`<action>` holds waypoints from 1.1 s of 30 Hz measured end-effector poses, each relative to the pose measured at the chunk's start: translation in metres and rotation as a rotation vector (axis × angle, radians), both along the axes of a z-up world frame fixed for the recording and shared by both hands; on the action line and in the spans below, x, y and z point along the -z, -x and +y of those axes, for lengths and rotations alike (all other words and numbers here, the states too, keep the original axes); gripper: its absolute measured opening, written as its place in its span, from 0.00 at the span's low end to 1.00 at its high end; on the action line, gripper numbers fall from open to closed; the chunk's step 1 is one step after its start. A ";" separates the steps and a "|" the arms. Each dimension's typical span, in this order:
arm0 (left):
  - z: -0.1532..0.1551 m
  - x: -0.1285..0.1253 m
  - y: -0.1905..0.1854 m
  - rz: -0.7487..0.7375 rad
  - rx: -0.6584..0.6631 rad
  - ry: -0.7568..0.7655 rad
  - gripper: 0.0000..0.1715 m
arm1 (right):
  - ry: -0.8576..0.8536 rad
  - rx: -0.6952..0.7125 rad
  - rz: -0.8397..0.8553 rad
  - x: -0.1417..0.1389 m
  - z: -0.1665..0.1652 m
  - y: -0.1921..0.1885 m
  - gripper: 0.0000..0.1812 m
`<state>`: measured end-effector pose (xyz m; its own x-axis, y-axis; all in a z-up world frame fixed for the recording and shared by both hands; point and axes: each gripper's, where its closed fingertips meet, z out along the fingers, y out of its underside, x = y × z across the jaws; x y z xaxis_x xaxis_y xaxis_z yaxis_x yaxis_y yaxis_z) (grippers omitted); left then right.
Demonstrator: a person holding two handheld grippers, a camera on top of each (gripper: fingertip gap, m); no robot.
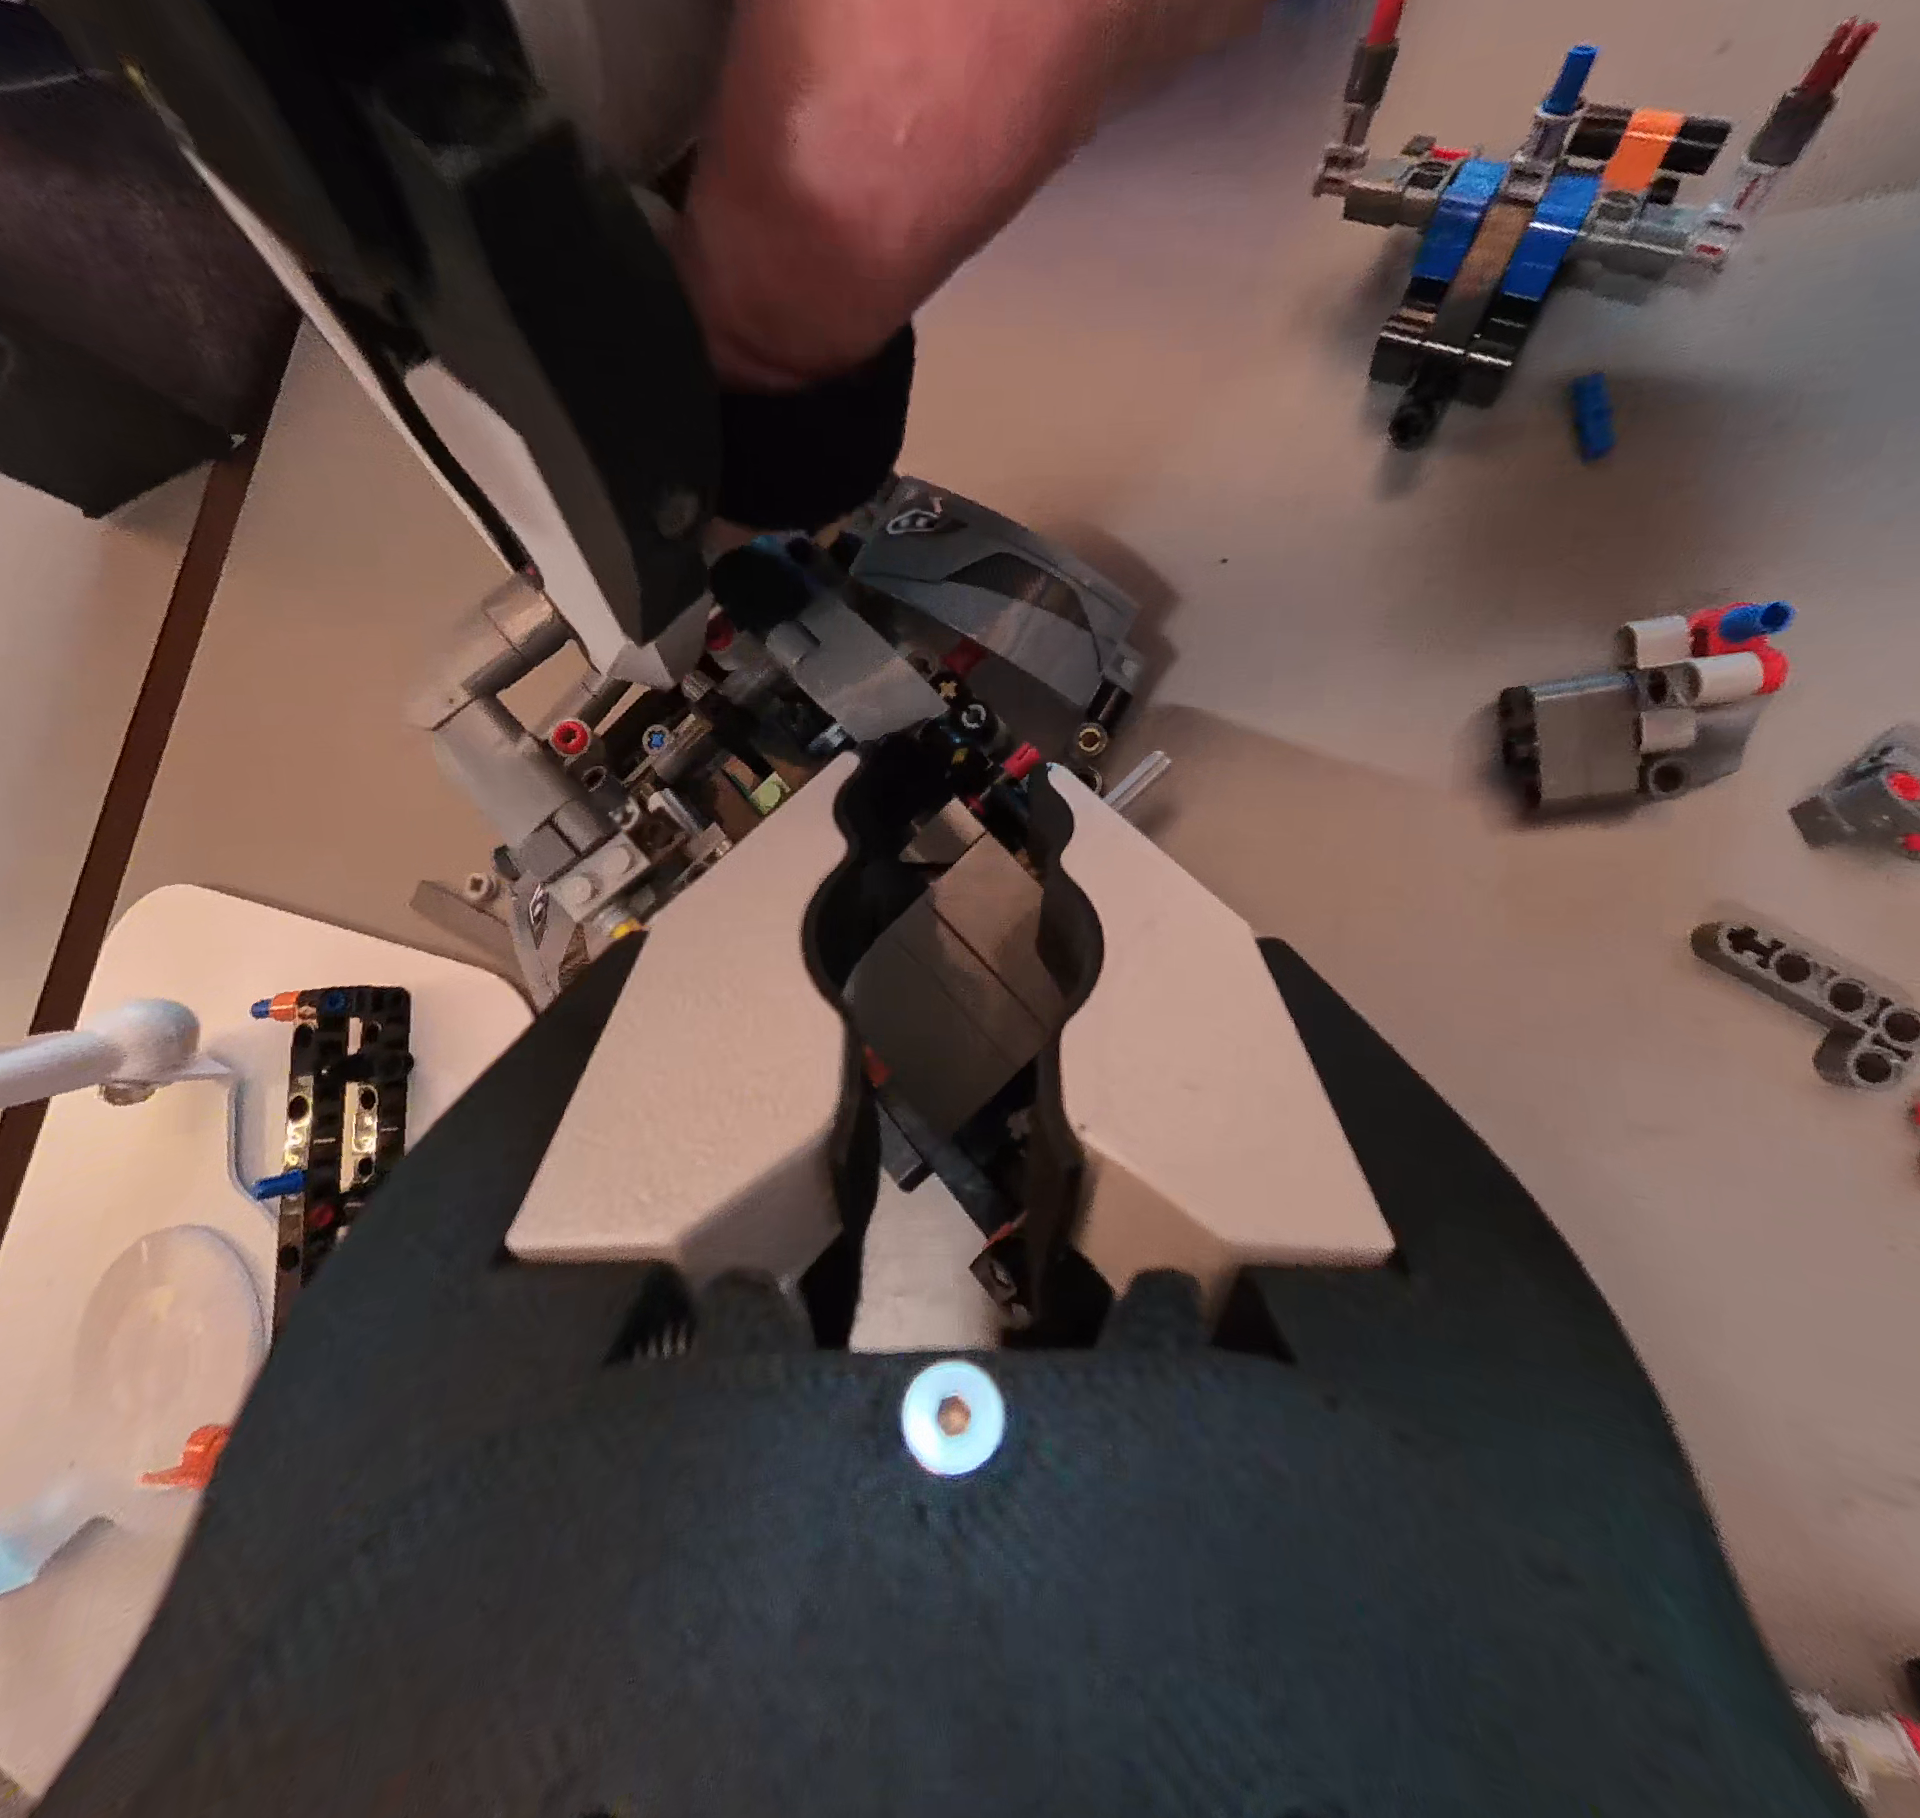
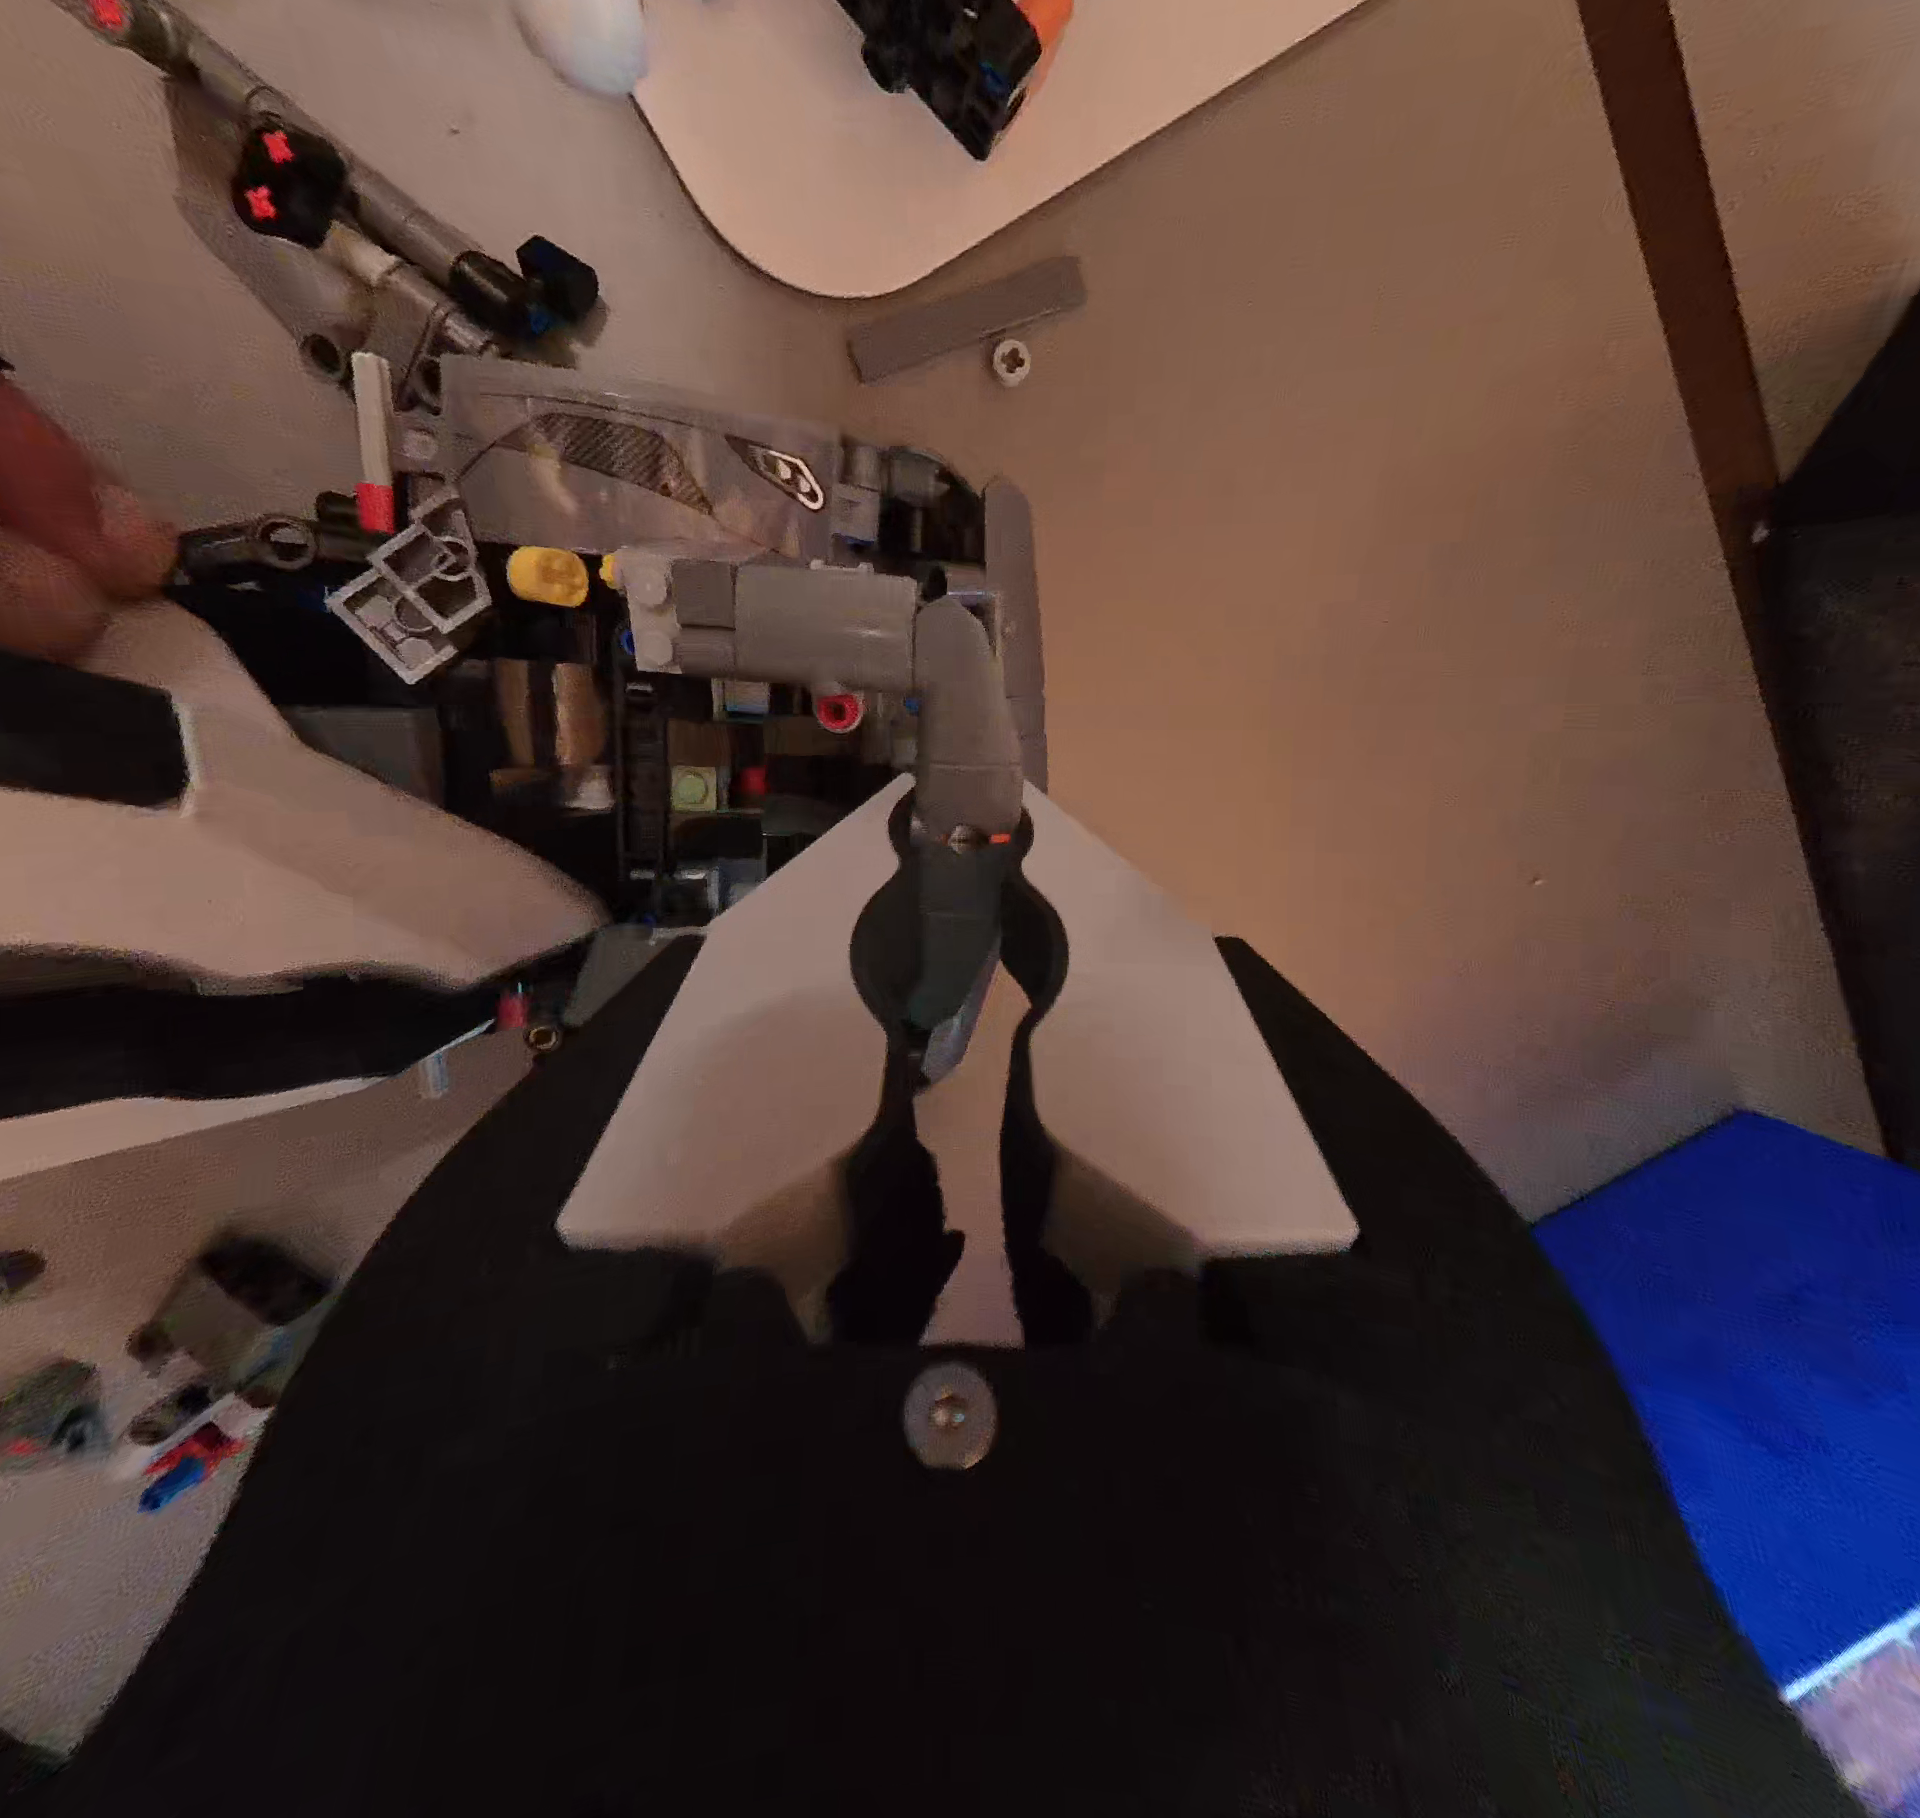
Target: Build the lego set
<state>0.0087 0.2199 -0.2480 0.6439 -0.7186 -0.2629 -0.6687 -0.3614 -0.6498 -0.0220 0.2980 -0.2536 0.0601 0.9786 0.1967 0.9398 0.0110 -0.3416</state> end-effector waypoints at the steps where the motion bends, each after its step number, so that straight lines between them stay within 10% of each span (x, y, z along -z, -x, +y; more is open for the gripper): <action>1: -0.001 0.001 0.000 -0.009 0.000 0.004 0.08 | -0.014 0.013 0.014 -0.001 0.004 0.001 0.04; 17: -0.001 0.000 0.001 -0.036 -0.003 0.002 0.06 | -0.098 0.069 0.109 -0.003 0.044 -0.003 0.04; 30: -0.036 -0.003 0.018 -0.066 0.089 0.149 0.04 | 0.318 -0.144 -0.167 -0.014 -0.040 -0.074 0.04; 33: -0.040 -0.003 0.019 -0.054 0.099 0.161 0.04 | 0.378 -0.123 -0.182 -0.004 -0.045 -0.072 0.24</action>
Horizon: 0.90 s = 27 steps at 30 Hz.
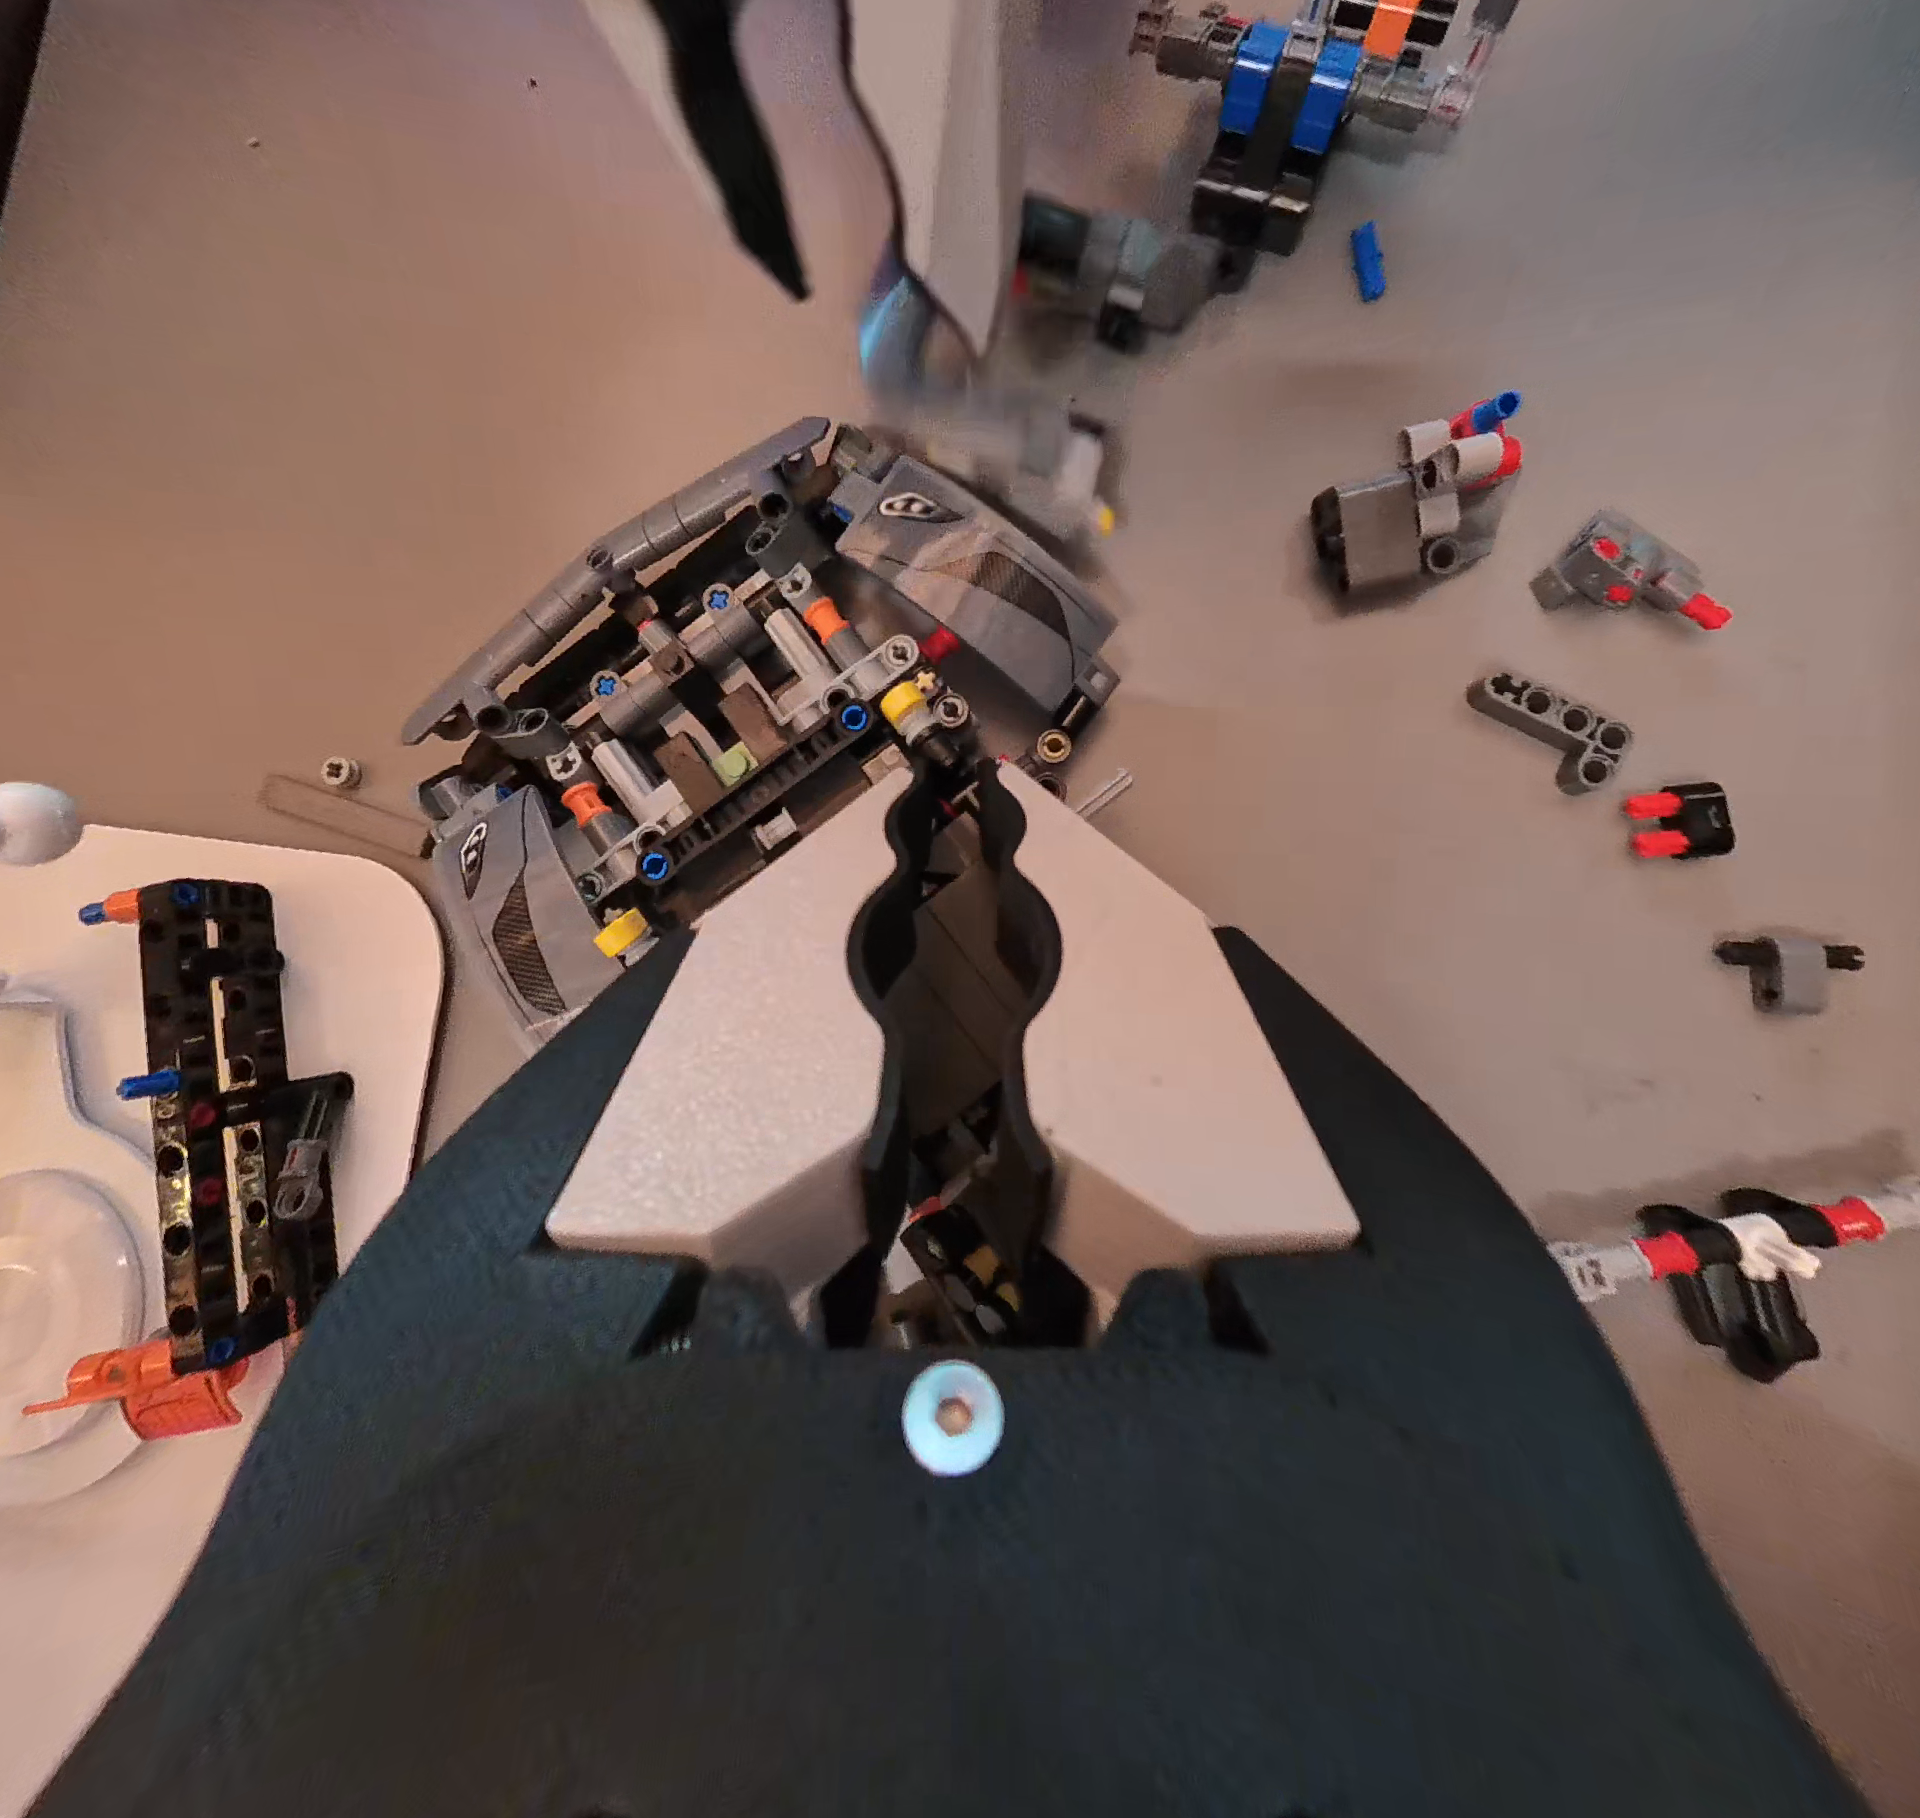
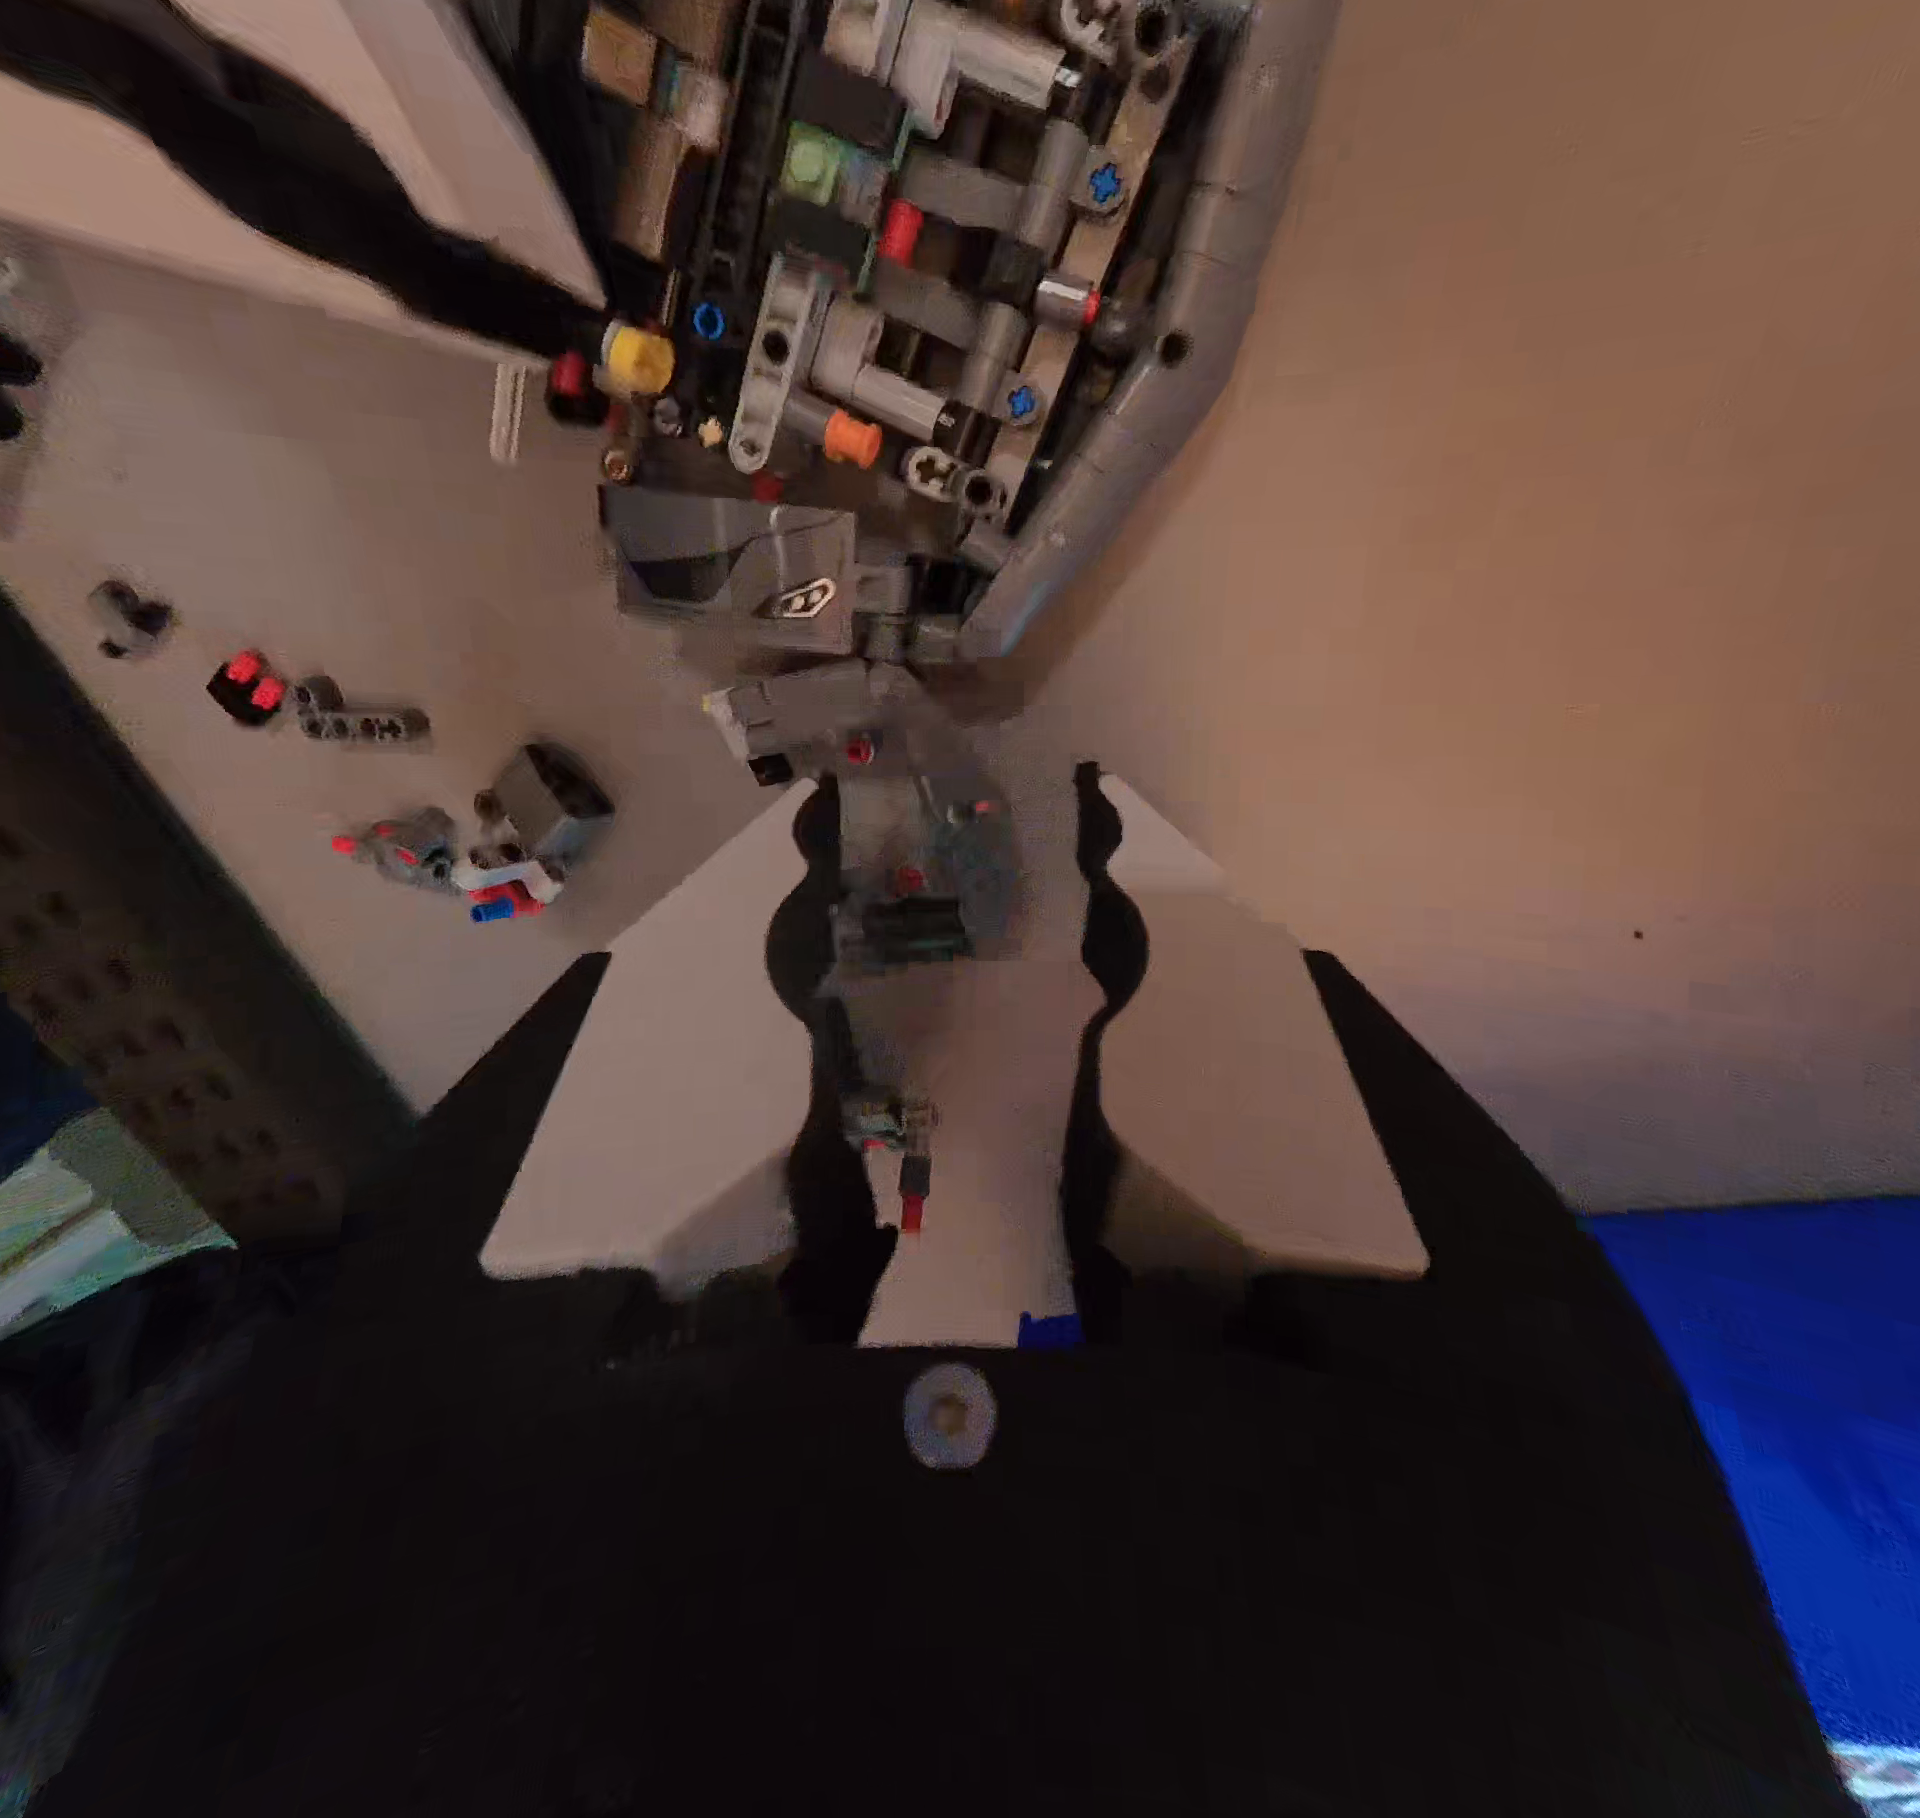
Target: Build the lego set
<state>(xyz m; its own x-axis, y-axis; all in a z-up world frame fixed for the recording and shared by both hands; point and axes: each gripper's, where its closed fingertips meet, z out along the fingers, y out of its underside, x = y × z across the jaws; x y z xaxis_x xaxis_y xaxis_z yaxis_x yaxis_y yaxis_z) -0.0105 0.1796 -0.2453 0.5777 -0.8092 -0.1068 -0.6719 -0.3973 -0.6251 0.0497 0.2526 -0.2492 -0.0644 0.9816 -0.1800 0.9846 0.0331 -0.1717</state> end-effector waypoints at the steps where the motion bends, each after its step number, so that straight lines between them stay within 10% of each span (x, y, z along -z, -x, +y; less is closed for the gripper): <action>1: 0.000 0.000 0.000 -0.001 0.001 0.001 0.04 | 0.001 0.034 0.005 0.002 0.003 0.007 0.27; 6: 0.000 0.000 -0.002 -0.001 0.011 -0.010 0.04 | -0.149 0.132 0.187 -0.003 0.030 0.060 0.12; 27: 0.010 0.001 -0.005 -0.065 -0.003 -0.026 0.01 | -0.272 0.136 0.298 0.015 0.037 0.095 0.04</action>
